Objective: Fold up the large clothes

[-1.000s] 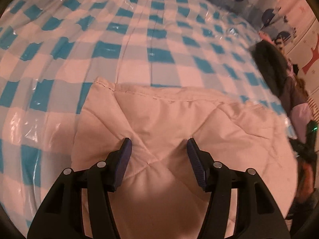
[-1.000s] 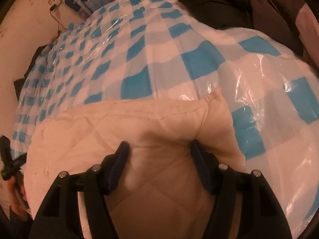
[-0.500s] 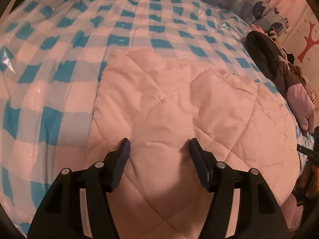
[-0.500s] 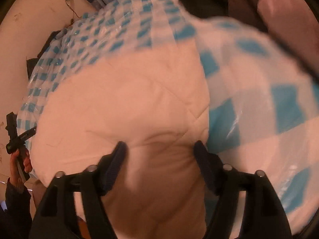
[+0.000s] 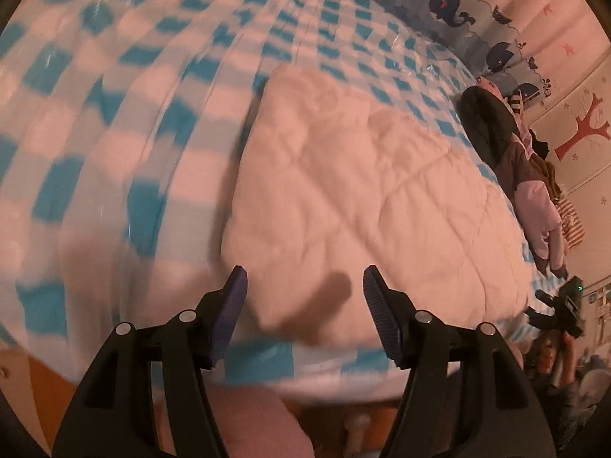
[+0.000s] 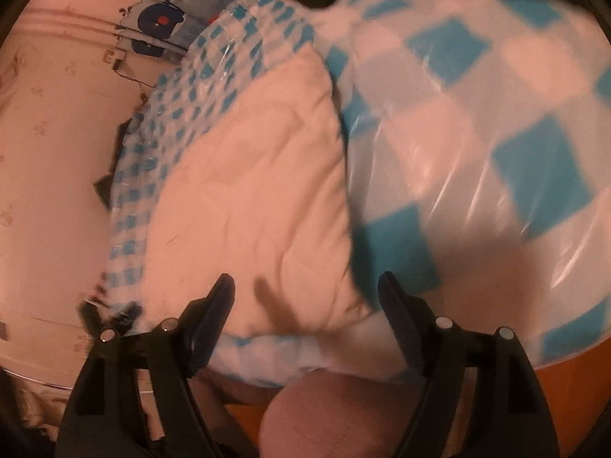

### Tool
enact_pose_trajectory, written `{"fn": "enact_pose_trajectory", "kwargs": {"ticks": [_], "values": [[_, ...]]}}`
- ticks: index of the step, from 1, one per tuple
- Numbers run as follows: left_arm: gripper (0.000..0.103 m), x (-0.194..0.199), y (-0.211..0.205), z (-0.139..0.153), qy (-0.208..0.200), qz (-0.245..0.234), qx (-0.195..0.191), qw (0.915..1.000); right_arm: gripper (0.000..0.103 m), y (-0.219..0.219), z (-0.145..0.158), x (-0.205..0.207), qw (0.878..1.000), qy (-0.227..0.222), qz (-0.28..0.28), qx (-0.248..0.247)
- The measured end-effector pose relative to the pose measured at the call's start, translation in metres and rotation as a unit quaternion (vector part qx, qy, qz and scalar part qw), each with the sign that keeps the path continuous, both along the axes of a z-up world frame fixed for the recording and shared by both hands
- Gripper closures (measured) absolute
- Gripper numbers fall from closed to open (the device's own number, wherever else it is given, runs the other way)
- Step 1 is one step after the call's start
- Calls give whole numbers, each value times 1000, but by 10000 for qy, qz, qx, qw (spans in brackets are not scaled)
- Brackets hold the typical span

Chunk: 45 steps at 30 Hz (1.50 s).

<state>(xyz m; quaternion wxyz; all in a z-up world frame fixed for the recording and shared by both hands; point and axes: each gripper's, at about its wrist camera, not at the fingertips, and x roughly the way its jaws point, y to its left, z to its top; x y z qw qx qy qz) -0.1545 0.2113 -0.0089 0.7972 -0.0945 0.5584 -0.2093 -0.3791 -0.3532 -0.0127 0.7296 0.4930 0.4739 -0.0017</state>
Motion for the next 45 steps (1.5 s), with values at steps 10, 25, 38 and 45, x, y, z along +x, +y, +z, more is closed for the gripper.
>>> {"fn": "enact_pose_trajectory", "kwargs": {"ticks": [10, 25, 38, 45], "values": [[32, 0, -10, -21, 406, 242, -270, 9985, 26, 7, -25, 6, 9936, -511, -330, 950], [32, -27, 11, -40, 753, 669, -567, 9933, 80, 25, 28, -14, 9944, -977, -392, -17], [34, -11, -6, -59, 733, 801, -1606, 9810, 76, 38, 72, -46, 9595, -189, -837, -2682], [32, -6, -12, -66, 459, 1269, -1902, 9724, 63, 133, 102, 75, 9230, -934, 684, -3671]]}}
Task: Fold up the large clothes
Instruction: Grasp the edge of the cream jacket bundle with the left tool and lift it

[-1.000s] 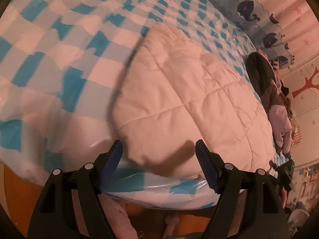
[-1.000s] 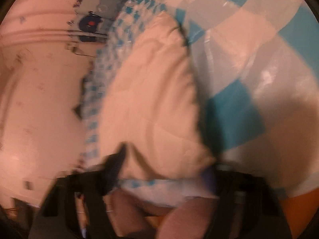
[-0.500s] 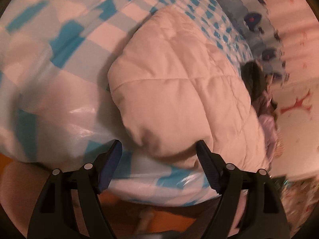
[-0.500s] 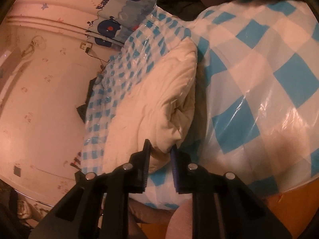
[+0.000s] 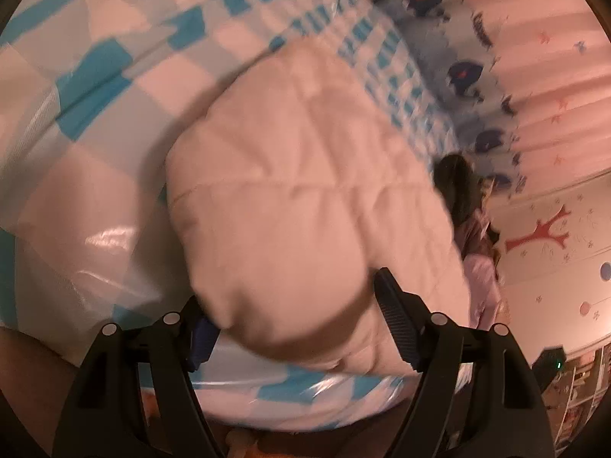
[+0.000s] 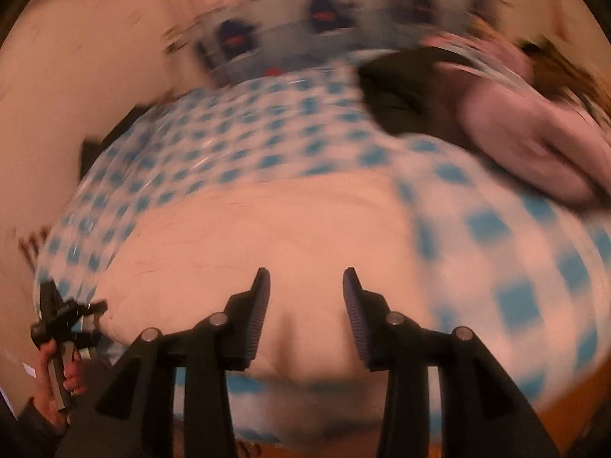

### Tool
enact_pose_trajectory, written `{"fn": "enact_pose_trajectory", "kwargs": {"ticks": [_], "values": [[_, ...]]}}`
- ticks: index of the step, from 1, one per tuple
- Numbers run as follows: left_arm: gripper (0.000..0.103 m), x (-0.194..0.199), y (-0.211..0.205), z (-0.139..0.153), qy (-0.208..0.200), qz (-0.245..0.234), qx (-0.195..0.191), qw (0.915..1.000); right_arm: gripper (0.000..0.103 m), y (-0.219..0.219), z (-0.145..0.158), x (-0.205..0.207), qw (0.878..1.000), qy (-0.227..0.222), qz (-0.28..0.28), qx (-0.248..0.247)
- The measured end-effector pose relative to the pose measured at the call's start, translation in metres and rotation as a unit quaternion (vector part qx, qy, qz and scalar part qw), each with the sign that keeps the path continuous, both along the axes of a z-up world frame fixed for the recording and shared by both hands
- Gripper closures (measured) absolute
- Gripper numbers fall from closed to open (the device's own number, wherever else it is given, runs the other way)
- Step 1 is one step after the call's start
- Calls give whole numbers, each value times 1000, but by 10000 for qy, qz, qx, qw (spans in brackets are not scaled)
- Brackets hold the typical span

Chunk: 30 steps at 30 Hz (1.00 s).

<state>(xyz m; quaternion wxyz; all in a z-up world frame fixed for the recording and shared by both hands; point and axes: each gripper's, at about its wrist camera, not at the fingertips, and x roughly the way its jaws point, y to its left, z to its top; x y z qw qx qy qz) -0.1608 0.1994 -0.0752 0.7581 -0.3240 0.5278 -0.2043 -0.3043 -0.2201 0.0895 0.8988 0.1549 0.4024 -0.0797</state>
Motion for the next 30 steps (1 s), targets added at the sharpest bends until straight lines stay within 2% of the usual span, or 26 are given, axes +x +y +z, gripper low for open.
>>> {"fn": "enact_pose_trajectory", "kwargs": {"ticks": [1, 3, 5, 6, 8, 11, 13, 15, 17, 19, 22, 25, 28, 30], "values": [[31, 0, 1, 2, -46, 44, -25, 10000, 63, 11, -6, 19, 9998, 61, 164, -110], [29, 3, -2, 3, -96, -18, 163, 9998, 63, 27, -27, 48, 9990, 190, 402, -53], [25, 12, -8, -8, 74, -78, 221, 9997, 63, 42, -51, 68, 9976, 416, 555, -77], [26, 14, -5, -12, 125, -65, 120, 9998, 61, 49, -75, 80, 9948, 774, 628, -191], [31, 13, -5, -4, -46, -78, 132, 9999, 61, 55, -93, 84, 9922, 973, 718, -301], [31, 10, -9, 9, -350, -167, 335, 9987, 61, 52, -82, 75, 9947, 803, 602, -242], [31, 14, -4, -1, -191, -125, 271, 9994, 61, 63, -64, 65, 9959, 432, 693, -394], [26, 18, 2, -13, -10, -8, 113, 9999, 60, 74, -59, 61, 9952, 296, 781, -510], [23, 20, -1, -15, -23, 66, 98, 9999, 54, 85, -68, 68, 9934, 488, 895, -531], [23, 20, -5, -14, -47, 66, 135, 9999, 53, 87, -91, 75, 9916, 766, 895, -529], [23, 19, -8, -5, -157, 29, 227, 9996, 53, 85, -87, 72, 9936, 703, 784, -404], [20, 21, -6, -13, -71, 41, 232, 9997, 53, 92, -77, 67, 9937, 526, 833, -528], [20, 24, -9, -14, -98, 80, 223, 9997, 52, 90, -94, 68, 9928, 716, 836, -463], [20, 22, -16, -6, -241, 39, 380, 9990, 52, 89, -92, 69, 9939, 688, 765, -405]]}}
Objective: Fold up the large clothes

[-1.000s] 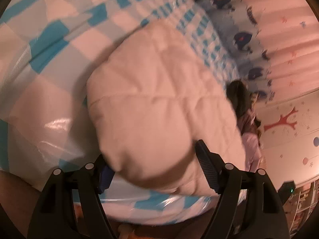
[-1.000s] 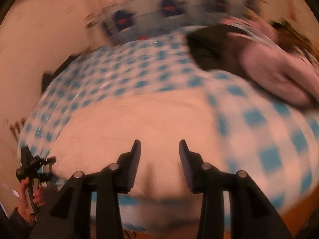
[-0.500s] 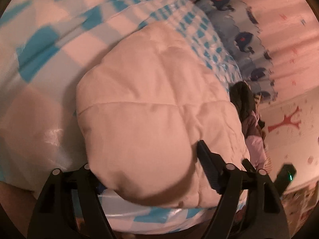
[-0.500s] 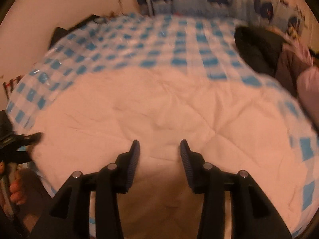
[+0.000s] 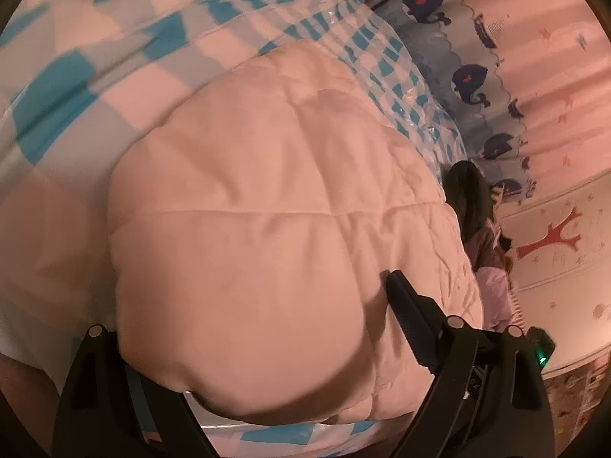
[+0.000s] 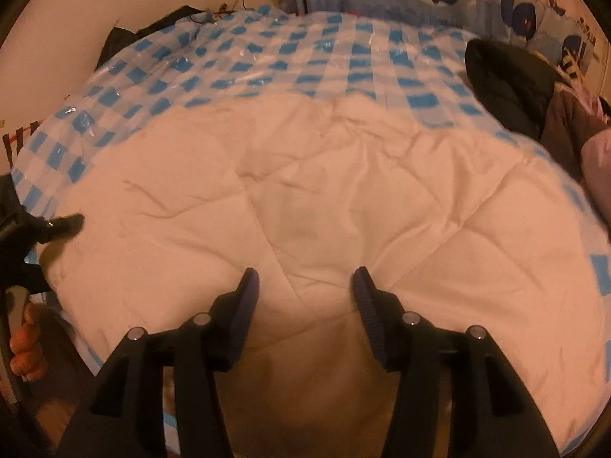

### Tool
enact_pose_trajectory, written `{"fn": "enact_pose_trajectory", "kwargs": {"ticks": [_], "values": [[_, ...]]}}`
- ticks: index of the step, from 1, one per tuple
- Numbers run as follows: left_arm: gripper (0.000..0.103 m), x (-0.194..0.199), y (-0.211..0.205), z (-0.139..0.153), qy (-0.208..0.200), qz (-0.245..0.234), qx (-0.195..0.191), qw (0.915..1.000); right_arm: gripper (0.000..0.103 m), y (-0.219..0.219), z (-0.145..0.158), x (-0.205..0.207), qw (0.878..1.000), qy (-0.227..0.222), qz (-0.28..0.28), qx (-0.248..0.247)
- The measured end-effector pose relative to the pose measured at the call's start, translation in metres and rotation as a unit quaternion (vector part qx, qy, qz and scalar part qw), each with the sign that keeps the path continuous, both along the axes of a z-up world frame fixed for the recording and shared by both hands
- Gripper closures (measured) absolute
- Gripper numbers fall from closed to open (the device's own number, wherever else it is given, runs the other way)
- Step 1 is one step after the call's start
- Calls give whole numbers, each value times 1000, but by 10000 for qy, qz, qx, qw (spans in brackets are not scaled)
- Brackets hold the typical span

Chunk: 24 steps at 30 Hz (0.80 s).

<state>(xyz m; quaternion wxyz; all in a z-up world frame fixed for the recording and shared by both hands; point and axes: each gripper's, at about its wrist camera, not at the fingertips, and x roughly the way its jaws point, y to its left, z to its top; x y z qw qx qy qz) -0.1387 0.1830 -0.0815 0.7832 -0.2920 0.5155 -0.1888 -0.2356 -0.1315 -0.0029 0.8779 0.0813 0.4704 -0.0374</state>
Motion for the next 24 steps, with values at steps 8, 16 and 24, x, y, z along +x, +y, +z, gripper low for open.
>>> {"fn": "enact_pose_trajectory", "kwargs": {"ticks": [8, 16, 24], "values": [[54, -7, -4, 26, -535, -165, 239, 9981, 51, -1, -9, 1, 9999, 85, 1, 126], [63, -29, -42, 98, -1633, -680, 789, 9811, 51, 6, -22, -5, 9999, 107, 107, 50], [66, -54, -126, 173, -2622, -1603, 994, 9464, 51, -11, -20, -11, 9988, -37, 126, 469]]}}
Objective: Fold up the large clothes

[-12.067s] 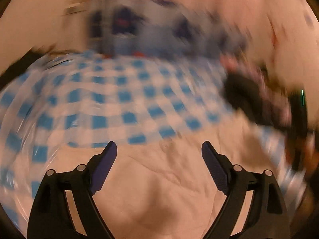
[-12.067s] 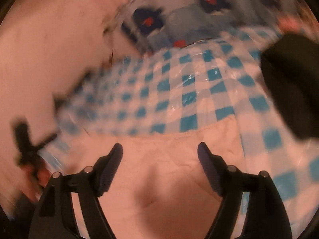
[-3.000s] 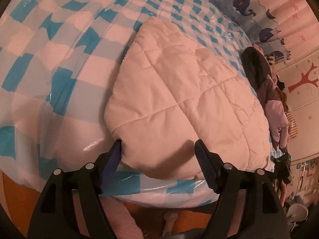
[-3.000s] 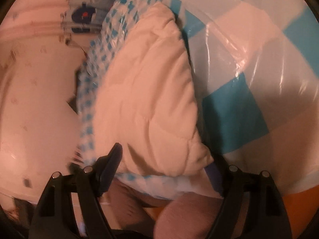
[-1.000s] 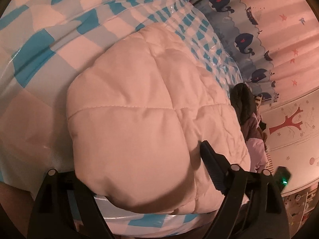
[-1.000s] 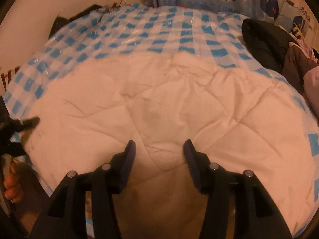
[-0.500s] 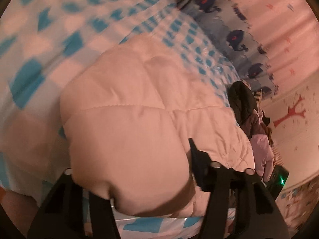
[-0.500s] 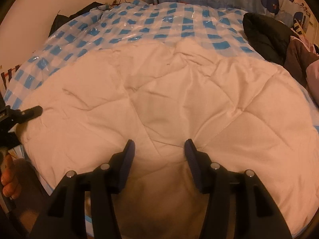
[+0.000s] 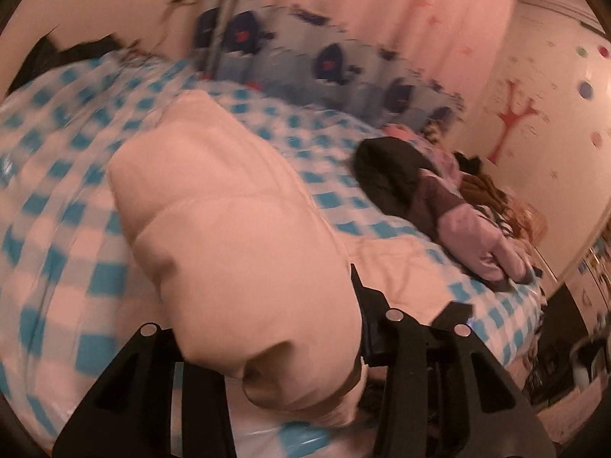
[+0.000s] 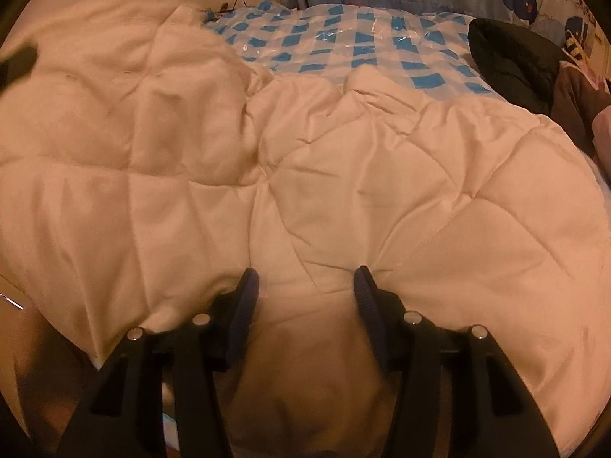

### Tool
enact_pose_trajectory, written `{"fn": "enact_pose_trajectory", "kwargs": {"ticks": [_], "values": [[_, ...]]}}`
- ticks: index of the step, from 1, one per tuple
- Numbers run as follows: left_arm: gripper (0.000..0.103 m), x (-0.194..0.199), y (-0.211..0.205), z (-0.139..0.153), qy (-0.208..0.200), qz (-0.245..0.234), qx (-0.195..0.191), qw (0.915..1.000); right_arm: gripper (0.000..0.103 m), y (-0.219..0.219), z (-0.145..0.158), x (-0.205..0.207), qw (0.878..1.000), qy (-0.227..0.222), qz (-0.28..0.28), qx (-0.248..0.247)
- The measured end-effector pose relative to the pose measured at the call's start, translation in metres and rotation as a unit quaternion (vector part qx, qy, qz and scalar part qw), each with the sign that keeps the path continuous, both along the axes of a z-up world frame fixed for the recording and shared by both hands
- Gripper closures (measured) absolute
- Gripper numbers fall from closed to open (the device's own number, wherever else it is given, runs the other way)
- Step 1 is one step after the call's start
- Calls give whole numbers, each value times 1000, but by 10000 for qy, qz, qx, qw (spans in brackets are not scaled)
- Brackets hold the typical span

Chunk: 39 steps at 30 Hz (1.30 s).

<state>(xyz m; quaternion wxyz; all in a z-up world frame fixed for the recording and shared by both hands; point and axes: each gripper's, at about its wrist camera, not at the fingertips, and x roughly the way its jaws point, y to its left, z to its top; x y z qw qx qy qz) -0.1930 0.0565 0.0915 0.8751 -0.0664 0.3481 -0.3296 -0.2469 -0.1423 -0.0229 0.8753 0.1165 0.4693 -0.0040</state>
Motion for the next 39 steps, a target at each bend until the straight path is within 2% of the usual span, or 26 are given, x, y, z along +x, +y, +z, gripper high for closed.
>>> {"fn": "enact_pose_trajectory", "kwargs": {"ticks": [3, 6, 10, 13, 16, 20, 22, 26, 28, 30, 32, 33, 35, 37, 38, 39], "values": [[66, -10, -36, 19, -229, -330, 77, 9992, 51, -15, 18, -19, 9990, -284, 2, 334], [66, -20, -67, 30, -416, -605, 248, 9970, 45, -41, 40, -52, 9963, -691, -249, 449], [66, -40, -115, 30, -576, -1084, 474, 9913, 45, -97, 44, -88, 9882, -827, -724, 1065], [67, -56, -150, 24, -646, -1407, 616, 9860, 44, -147, 38, -110, 9676, -964, -1126, 2045], [67, -73, -188, 8, -709, -1774, 873, 9777, 44, -192, 30, -131, 9340, -1221, -1470, 3018], [68, -96, -237, -23, -684, -2244, 1249, 9640, 43, -229, 37, -147, 9157, -1507, -1643, 3344], [68, -108, -253, -38, -728, -2415, 1418, 9572, 43, -242, 47, -152, 9123, -1686, -1666, 3340], [68, -128, -273, -56, -905, -2638, 1705, 9451, 39, -262, 80, -144, 9199, -1970, -1523, 3031], [67, -136, -281, -63, -1064, -2731, 1932, 9363, 38, -266, 99, -128, 9260, -2080, -1267, 2886], [64, -145, -292, -69, -1238, -2853, 2223, 9241, 31, -263, 118, -111, 9340, -2094, -848, 2767], [49, -160, -300, -72, -1491, -2967, 2519, 9090, 26, -253, 131, -89, 9478, -1830, -281, 2597], [46, -168, -302, -72, -1628, -2989, 2649, 9022, 26, -247, 130, -75, 9559, -1590, -125, 2467], [37, -181, -300, -69, -1831, -3000, 2785, 8938, 26, -239, 115, -52, 9694, -1024, -5, 2231], [36, -189, -290, -62, -1895, -3103, 2764, 8896, 26, -236, 95, -43, 9790, -591, -37, 1950], [36, -194, -283, -57, -1884, -3169, 2713, 8891, 26, -233, 80, -39, 9882, -266, -98, 1507], [36, -198, -276, -53, -1848, -3234, 2661, 8891, 26, -231, 67, -39, 9914, -107, -73, 1304]]}}
